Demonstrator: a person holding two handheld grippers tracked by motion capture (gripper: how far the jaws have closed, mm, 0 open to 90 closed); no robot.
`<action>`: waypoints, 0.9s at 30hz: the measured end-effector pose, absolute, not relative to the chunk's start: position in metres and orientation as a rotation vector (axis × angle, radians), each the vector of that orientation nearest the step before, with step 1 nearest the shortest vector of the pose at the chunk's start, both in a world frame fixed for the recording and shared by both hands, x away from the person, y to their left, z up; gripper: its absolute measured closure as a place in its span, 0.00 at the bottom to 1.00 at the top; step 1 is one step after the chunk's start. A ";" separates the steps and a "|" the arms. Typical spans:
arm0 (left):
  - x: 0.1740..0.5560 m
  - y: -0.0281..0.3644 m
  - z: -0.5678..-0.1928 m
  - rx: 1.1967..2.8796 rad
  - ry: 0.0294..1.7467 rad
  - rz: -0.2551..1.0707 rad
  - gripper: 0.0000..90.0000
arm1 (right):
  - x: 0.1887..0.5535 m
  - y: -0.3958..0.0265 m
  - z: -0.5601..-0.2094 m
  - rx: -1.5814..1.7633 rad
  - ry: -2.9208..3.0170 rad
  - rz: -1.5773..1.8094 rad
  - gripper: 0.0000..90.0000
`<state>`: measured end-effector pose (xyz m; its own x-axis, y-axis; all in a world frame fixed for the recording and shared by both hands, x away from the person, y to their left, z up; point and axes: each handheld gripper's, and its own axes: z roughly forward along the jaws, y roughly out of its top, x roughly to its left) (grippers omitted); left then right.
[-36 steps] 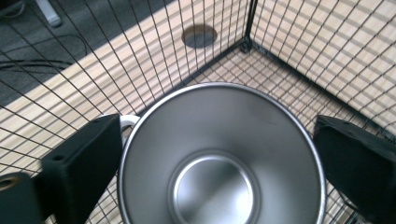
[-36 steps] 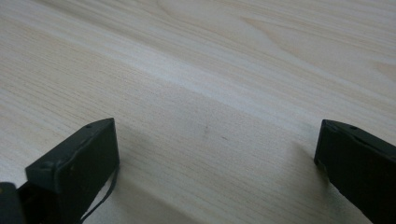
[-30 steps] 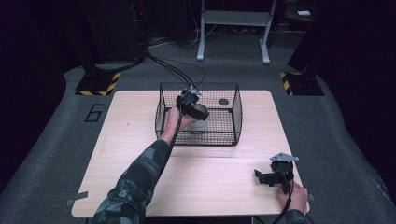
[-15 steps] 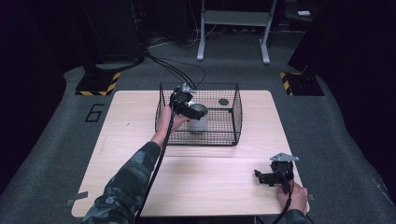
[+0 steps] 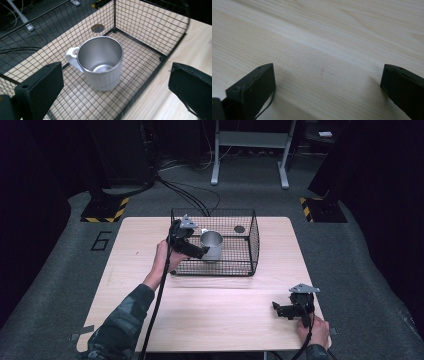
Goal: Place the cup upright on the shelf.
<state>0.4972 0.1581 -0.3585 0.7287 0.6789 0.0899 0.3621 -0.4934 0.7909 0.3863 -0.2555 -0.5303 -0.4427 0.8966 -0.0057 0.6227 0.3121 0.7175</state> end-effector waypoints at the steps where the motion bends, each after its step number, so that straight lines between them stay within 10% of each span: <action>1: 0.494 0.160 -0.357 2.132 0.782 0.510 0.00 | 0.386 -0.255 -0.530 1.351 2.179 0.917 0.00; 27: 0.380 0.248 -0.392 2.128 0.848 0.635 0.00 | 0.386 -0.255 -0.530 1.351 2.179 0.917 0.00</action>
